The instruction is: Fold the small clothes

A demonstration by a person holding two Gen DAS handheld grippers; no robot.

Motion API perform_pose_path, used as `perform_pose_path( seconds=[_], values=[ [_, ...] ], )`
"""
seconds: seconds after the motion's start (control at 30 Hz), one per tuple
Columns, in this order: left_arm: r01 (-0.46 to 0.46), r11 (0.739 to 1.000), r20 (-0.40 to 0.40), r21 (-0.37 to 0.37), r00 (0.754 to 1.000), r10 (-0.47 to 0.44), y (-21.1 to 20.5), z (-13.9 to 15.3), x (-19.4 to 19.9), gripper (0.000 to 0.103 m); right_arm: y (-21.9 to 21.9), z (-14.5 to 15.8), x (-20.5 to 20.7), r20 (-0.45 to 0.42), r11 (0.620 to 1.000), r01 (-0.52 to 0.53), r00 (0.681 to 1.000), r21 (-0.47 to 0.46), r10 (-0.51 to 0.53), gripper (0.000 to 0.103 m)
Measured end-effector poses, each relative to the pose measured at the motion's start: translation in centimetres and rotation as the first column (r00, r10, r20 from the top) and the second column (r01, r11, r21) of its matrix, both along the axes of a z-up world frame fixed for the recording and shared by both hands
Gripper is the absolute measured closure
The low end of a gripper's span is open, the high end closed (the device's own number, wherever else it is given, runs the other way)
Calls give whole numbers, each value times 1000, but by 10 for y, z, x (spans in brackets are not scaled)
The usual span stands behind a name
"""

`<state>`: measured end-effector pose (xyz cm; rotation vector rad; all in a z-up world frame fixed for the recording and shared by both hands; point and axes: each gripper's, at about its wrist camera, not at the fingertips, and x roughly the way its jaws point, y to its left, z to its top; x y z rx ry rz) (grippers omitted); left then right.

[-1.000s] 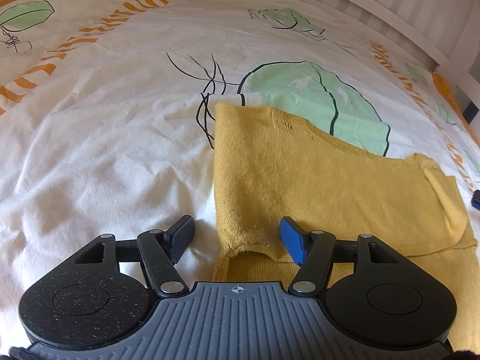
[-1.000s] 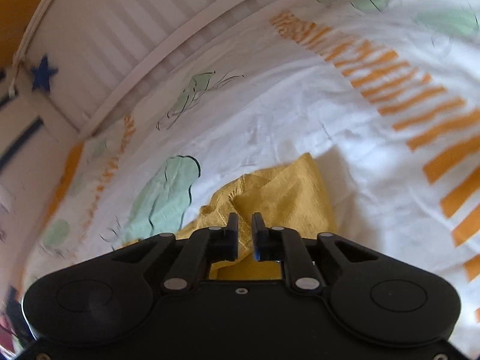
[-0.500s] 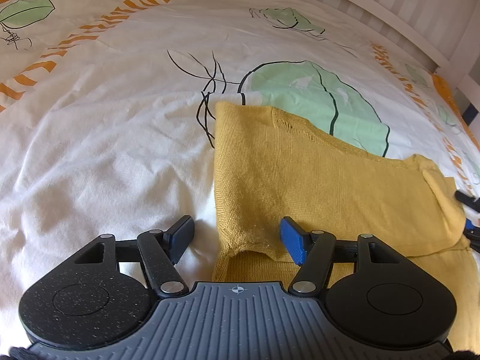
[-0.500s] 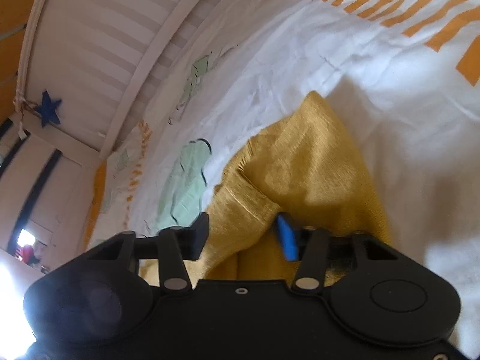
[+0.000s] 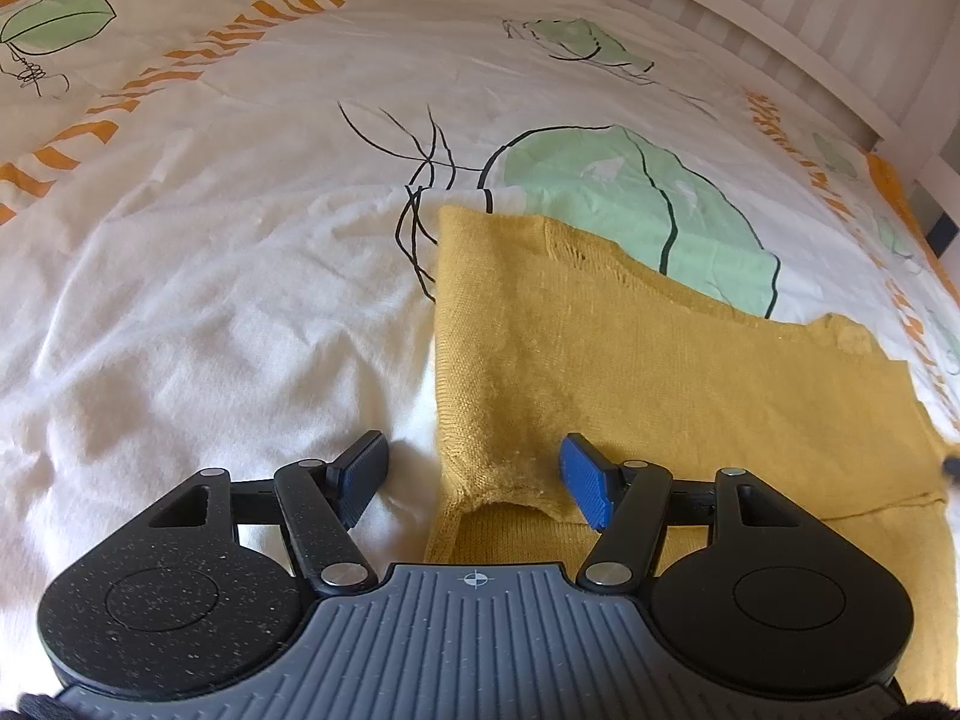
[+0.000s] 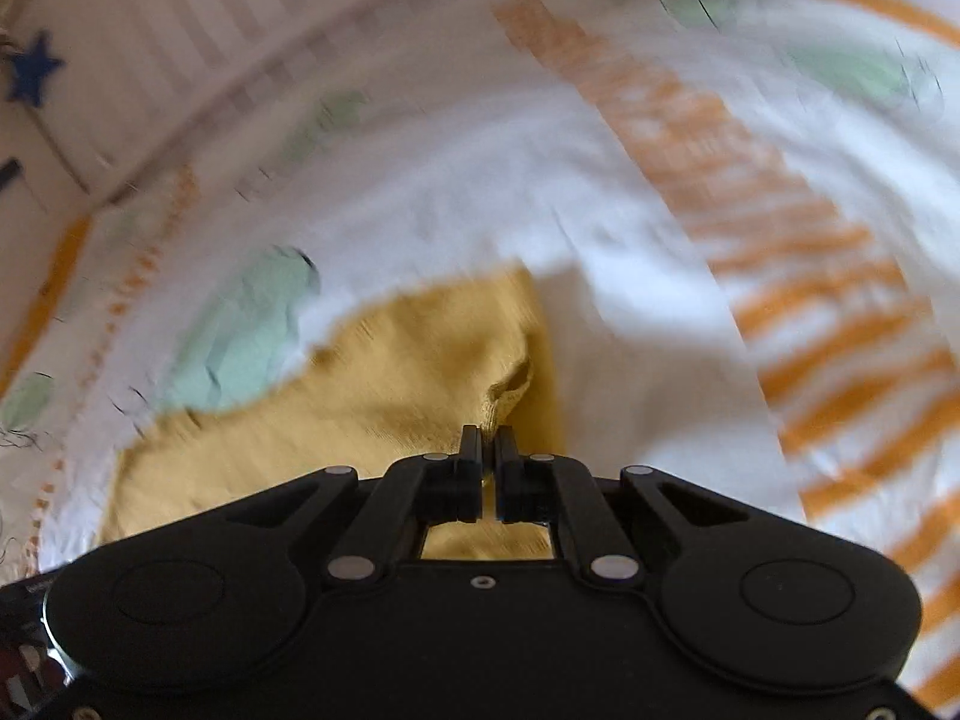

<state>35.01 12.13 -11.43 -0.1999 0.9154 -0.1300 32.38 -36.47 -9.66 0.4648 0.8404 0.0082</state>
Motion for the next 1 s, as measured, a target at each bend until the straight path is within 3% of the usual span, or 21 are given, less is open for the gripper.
perform_pose_path(
  seconds=[0.1,0.2,0.27,0.3,0.33,0.43,0.57,0.63,0.83,1.0],
  values=[
    [3,1000,-1,-1,1000,-3,1,0,0,41,5,-6,3,-70,998,-40,997,-52,37,91],
    [8,1000,-1,-1,1000,-8,1,-1,0,41,14,3,5,-62,990,-69,996,-124,62,84],
    [9,1000,-1,1,1000,-9,1,-1,0,40,12,7,0,-31,991,-54,998,-125,50,72],
    [9,1000,-1,2,1000,-9,0,-1,0,40,9,9,-1,-17,992,-42,999,-122,40,55],
    [6,1000,-1,2,1000,-6,0,0,0,40,7,11,-2,5,992,-28,1000,-119,29,46],
    [-21,1000,20,2,1000,21,1,5,-2,40,6,9,3,26,992,-20,999,-125,24,45],
    [-49,997,29,56,998,47,5,3,2,40,6,-4,8,-19,989,-19,1000,-149,16,41],
    [-53,998,20,44,998,52,9,-3,3,40,5,-14,11,-63,985,-19,998,-171,8,39],
    [-57,997,22,47,998,56,11,-1,4,40,6,-18,11,-64,984,-31,998,-175,20,32],
    [-127,992,14,23,992,127,30,1,3,40,6,-17,10,-69,984,-39,997,-172,28,30]
  ],
)
